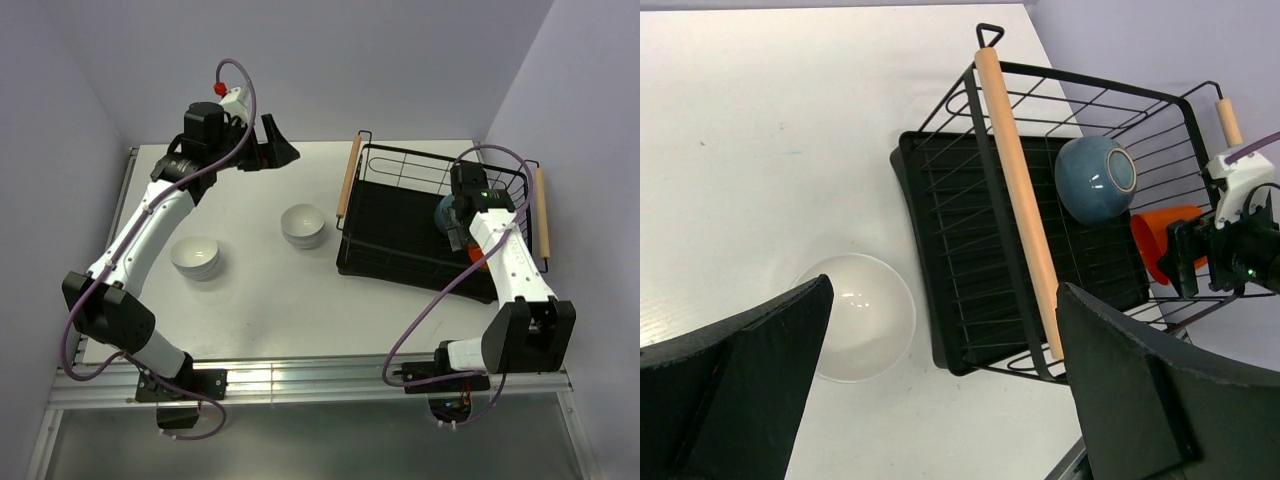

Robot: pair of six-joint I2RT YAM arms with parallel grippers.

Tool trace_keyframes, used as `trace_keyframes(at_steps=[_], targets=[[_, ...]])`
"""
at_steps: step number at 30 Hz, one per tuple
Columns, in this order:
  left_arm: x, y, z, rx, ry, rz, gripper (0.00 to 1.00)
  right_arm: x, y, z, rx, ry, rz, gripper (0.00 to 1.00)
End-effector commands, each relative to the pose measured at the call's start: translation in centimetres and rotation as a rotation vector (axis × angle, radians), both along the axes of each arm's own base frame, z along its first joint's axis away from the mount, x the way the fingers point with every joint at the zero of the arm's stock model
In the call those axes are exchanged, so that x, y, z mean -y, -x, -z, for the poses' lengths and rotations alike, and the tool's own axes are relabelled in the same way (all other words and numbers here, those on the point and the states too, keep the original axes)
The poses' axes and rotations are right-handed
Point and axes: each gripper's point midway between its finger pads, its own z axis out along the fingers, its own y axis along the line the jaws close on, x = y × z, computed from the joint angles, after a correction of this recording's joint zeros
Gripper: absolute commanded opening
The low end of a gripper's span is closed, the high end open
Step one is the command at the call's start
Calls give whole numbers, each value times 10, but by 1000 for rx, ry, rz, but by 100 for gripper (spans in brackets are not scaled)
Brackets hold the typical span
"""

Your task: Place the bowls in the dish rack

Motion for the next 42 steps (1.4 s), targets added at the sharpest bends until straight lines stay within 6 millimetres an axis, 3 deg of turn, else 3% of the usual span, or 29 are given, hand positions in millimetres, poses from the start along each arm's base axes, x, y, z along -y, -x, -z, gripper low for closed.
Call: trace_keyframes(at_steps=[1,7,18,19,20,23,31,42], targets=[[-6,4,-26,74,41,-11,100,13,-10,-6,37,100,22,0],[-12,1,-25,79,42,-26,99,10,-12,10,1,147,-4,3],[-16,-2,-26,81,53,-35,99,12,-1,27,-73,185,-16,24],[-16,-2,-26,80,54,-33,99,11,0,29,-79,184,-18,29],[-16,-2,-26,82,54,-35,100,10,0,30,-85,181,-20,43],[-17,-2,-24,76,53,-35,99,8,0,32,-85,178,-24,73],[-20,-3,-28,87,49,-36,99,4,-1,34,-97,174,-25,100],[-21,-4,-27,83,55,-34,100,-5,0,32,-99,150,-51,100]])
